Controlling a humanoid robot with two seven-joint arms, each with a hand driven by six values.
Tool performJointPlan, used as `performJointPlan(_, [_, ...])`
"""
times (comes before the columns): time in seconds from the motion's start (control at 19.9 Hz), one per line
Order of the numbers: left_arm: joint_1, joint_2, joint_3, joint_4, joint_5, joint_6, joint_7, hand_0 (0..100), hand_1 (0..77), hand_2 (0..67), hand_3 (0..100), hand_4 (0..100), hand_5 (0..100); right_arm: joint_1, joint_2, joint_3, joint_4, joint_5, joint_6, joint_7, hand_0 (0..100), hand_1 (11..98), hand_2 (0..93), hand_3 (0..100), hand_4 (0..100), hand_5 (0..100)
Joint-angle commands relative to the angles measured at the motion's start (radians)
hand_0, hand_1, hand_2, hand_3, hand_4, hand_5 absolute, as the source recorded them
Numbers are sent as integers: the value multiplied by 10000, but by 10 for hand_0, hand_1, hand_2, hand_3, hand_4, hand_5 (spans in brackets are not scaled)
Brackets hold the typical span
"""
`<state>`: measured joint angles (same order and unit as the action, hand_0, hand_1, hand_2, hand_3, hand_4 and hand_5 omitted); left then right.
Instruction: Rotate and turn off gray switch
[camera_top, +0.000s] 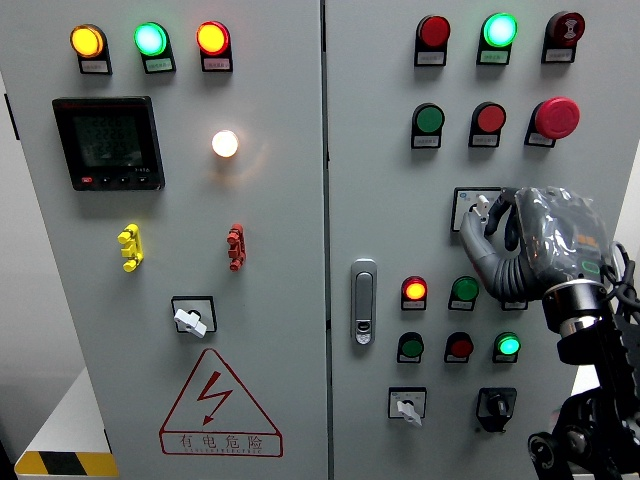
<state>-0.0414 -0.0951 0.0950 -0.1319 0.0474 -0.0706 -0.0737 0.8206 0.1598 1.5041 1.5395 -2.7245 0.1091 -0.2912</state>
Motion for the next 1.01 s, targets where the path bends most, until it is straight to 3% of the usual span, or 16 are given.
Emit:
performJointPlan(0.0, [0, 0, 1, 0, 1, 0, 0, 886, 0, 134, 187, 82, 109, 0, -3, 7, 6, 1, -2, -2, 644, 359, 711, 931, 1000, 1000])
performJointPlan(0.25, [0, 0, 1, 0, 1, 0, 0, 886, 0, 134, 187, 82, 109, 0, -3, 22, 36, 32, -17, -2, 652, 355, 678, 933, 1000, 1000])
performJointPlan(0.45, [0, 0, 1, 0, 1, 0, 0, 885, 0, 134, 187, 82, 109, -122, 28, 129, 189, 78, -139, 120, 704, 313, 547, 932, 1000, 1000])
performJointPlan(0.6, [0, 0, 1, 0, 1, 0, 0, 885, 0, 134, 187, 82, 109, -413, 28, 252, 618, 78, -248, 457, 741, 278, 541, 941, 859, 1000])
performJointPlan(0.7, [0, 0, 1, 0, -14, 0, 0, 886, 0, 134, 187, 82, 109, -582, 12, 344, 803, 78, -248, 489, 701, 261, 527, 956, 837, 1000])
performJointPlan(0.8, [0, 0, 1, 0, 1, 0, 0, 885, 0, 134, 187, 82, 109, -659, 12, 375, 987, 78, -248, 489, 582, 274, 515, 893, 824, 1000])
performJointPlan(0.96, [0, 0, 1, 0, -14, 0, 0, 885, 0, 133, 188, 82, 109, -751, 12, 467, 1232, 78, -248, 535, 510, 276, 504, 841, 779, 1000])
